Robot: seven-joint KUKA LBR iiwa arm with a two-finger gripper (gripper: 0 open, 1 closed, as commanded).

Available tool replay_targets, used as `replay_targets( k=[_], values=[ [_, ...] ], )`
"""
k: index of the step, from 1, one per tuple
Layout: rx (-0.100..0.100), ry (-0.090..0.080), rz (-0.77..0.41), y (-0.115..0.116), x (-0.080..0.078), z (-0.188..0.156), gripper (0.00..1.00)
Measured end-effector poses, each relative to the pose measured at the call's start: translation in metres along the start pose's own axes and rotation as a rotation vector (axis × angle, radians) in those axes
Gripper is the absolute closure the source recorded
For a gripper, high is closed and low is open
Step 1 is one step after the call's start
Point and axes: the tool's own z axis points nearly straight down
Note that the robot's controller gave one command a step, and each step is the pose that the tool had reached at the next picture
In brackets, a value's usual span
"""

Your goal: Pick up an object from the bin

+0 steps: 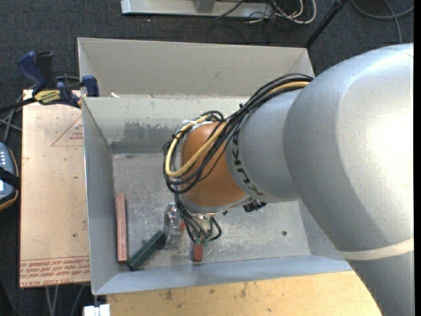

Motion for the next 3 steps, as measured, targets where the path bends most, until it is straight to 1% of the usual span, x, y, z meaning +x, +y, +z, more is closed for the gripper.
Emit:
replay_targets(
  k=[1, 2, 3],
  values=[
    [-0.002, -0.001, -0.111, -0.016, 0.002, -0.001, 1.0],
    [0.001, 0.002, -0.302, -0.049, -0.011, 0.0, 1.0],
    [0.0, -0.015, -0.381, -0.059, 0.012, -0.002, 0.0]
  ],
)
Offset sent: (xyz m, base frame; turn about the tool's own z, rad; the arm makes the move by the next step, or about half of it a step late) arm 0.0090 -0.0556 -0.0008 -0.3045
